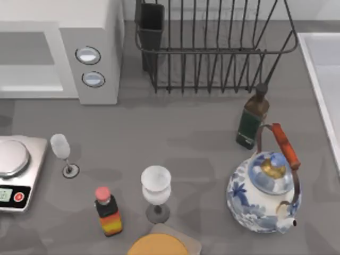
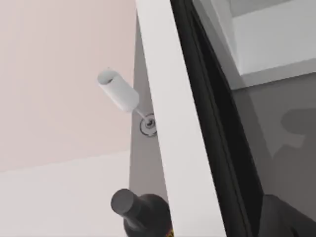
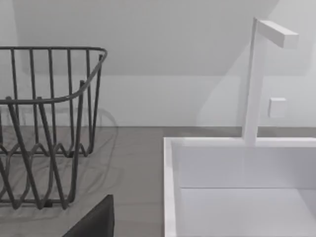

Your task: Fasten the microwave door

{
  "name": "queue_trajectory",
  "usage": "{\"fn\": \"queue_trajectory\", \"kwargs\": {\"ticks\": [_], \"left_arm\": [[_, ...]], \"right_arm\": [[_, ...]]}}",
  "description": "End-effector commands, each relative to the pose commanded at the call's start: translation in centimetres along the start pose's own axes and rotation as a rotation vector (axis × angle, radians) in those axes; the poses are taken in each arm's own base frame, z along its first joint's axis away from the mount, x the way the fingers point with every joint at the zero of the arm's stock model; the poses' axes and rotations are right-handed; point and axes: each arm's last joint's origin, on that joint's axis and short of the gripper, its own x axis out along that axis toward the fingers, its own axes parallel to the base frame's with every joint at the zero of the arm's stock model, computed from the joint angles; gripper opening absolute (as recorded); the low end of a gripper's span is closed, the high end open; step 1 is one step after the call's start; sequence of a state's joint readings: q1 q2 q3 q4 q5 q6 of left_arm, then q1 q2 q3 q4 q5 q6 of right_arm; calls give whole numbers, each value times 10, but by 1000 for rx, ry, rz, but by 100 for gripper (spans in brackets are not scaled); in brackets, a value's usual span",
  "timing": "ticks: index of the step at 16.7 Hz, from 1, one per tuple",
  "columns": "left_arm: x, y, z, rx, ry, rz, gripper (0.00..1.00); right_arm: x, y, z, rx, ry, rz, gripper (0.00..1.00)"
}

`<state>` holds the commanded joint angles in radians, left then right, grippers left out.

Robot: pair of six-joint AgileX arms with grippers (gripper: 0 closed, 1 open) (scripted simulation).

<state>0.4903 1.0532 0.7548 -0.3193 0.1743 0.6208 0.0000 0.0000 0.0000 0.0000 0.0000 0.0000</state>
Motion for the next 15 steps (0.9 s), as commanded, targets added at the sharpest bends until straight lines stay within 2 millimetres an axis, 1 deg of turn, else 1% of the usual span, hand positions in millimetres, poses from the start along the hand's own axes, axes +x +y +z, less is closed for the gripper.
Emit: {"fn": "queue_trajectory", "kwargs": {"ticks": [2, 4, 6, 7, 8, 10, 15], "left_arm": [[16, 48, -11, -54, 91, -55, 0], [27, 91, -30, -128, 139, -116, 0], [33, 124, -50, -202, 151, -175, 0], [36, 137, -58, -233, 147, -201, 0], [37, 146, -64, -258, 140, -223, 0], [40, 158, -72, -289, 124, -256, 0], [41, 161, -73, -297, 117, -267, 0]], "right_arm": [[0, 0, 0, 0, 0, 0, 100], [0, 0, 0, 0, 0, 0, 100], [0, 0, 0, 0, 0, 0, 100], [0, 0, 0, 0, 0, 0, 100], [0, 0, 0, 0, 0, 0, 100], [0, 0, 0, 0, 0, 0, 100], [0, 0, 0, 0, 0, 0, 100]]}}
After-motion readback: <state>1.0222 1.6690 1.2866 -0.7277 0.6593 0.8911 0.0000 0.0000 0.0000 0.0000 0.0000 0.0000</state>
